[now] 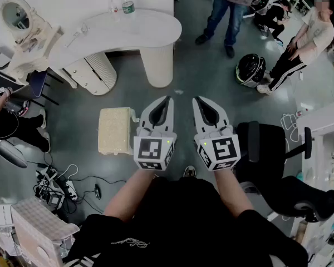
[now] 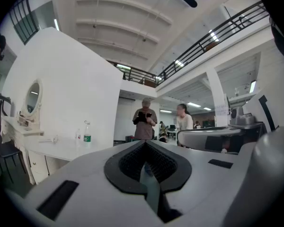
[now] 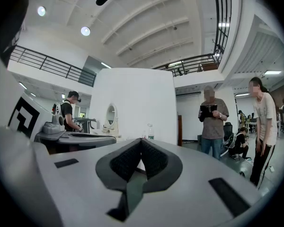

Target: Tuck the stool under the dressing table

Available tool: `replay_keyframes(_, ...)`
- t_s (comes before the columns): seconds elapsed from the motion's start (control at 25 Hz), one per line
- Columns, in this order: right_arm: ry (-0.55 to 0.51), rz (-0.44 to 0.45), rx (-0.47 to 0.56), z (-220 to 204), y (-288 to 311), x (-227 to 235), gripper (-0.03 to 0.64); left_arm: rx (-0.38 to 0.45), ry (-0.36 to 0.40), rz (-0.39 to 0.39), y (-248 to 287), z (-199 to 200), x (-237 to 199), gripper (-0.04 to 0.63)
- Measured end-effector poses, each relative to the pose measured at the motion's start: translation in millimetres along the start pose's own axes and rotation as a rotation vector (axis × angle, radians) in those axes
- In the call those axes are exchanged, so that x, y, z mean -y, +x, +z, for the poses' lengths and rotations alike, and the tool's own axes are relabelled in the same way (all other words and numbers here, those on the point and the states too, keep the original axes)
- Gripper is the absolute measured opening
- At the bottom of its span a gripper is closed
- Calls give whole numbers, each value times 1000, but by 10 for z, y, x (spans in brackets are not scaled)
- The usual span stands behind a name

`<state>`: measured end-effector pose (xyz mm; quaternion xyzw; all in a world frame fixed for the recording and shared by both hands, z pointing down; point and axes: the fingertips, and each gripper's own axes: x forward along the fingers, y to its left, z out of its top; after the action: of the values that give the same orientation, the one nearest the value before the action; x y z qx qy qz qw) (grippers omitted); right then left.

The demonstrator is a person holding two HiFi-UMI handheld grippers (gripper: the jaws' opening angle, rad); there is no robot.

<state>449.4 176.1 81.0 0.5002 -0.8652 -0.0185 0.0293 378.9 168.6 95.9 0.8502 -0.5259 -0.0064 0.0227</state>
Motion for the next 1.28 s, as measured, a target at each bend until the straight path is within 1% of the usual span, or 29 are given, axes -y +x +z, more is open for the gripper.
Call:
replay_keyframes(0.44, -1, 34, 6, 27, 64, -117, 6, 1, -10, 10, -52, -2, -71, 6)
replay_keyframes(0.76, -10, 86, -8, 0, 192, -301, 6, 4, -20, 53, -142, -2, -258, 6)
replay_keyframes(0.96, -2, 162, 0, -27, 379, -595, 6, 3, -14, 112, -284, -26, -527, 6)
replay_keyframes(1.28, 9, 318, 9, -15, 753, -1299, 6, -2, -9, 270, -744, -35, -1201, 6)
